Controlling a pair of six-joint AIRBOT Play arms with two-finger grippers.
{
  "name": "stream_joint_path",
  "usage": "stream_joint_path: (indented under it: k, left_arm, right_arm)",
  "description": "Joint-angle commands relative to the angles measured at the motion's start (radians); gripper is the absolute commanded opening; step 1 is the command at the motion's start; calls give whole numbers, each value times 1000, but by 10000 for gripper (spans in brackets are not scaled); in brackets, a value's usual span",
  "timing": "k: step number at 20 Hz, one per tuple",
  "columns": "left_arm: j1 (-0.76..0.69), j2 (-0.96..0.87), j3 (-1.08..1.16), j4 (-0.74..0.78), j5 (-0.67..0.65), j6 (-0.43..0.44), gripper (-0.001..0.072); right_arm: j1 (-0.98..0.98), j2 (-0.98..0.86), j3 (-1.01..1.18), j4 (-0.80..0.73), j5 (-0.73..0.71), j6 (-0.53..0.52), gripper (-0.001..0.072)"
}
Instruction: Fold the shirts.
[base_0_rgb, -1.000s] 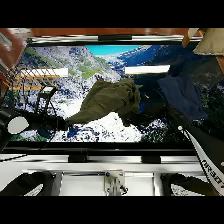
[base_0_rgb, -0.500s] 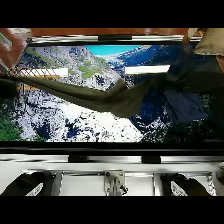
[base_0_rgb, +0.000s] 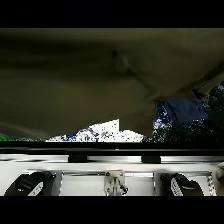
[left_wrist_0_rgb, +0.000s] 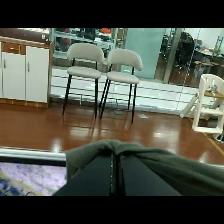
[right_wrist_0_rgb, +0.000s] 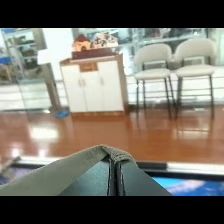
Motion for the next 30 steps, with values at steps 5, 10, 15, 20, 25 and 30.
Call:
stream_joint_path:
  k: [5,10,15,20,25,30]
  left_arm:
    - [2,-2,-235,134,-123,32,29]
    - [3,-149,-561,173,-23,-18,29]
    - [92,-412,-615,171,247,-233,29]
    - [137,-582,-615,124,413,-358,30]
    - [137,-694,-615,-22,268,-357,60]
    - [153,-678,-603,-156,-148,-119,702]
  right_arm:
    - [-6,-105,-105,-185,-463,107,58]
    - [-6,-284,-377,4,-77,105,58]
    - [101,-574,-393,43,304,105,58]
    - [209,-745,-393,43,636,106,59]
    - [211,-845,-393,41,456,141,74]
    - [161,-737,-393,-24,194,97,673]
